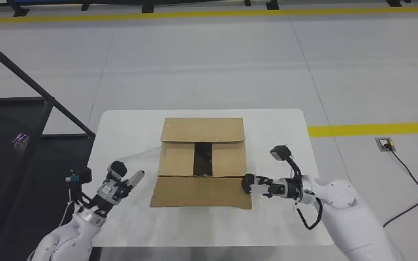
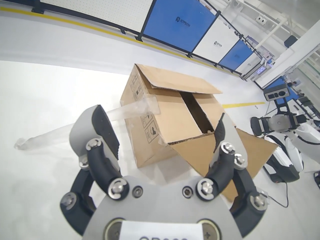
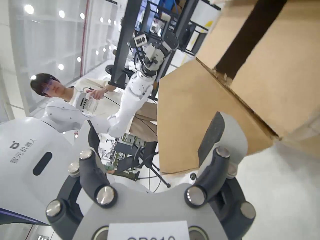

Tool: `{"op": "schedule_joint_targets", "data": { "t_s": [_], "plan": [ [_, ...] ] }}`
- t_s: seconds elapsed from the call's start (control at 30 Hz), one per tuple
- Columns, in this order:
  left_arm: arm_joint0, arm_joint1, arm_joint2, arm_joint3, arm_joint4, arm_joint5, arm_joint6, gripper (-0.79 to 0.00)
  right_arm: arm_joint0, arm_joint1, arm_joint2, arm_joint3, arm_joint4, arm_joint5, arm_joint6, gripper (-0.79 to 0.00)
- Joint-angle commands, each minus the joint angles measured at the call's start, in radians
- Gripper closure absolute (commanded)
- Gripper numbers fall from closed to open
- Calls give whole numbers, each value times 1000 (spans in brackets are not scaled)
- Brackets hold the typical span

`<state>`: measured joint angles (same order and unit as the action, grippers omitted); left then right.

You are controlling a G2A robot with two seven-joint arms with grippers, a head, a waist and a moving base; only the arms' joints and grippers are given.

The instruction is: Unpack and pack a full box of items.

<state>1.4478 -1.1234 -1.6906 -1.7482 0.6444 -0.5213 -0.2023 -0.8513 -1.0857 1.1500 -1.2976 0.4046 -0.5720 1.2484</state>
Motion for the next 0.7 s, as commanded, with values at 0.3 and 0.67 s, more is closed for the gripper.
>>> {"op": "schedule_joint_targets", "data": {
  "t_s": [0.3, 0.67],
  "plan": [
    [-20, 23, 24, 50, 240, -154, -130, -785, 38, 33, -98, -6, 22, -47, -47, -785],
    [-32, 25, 85, 104, 438, -133, -56, -785, 113, 13, -140, 22, 309, -36, -153, -785]
  ]
}}
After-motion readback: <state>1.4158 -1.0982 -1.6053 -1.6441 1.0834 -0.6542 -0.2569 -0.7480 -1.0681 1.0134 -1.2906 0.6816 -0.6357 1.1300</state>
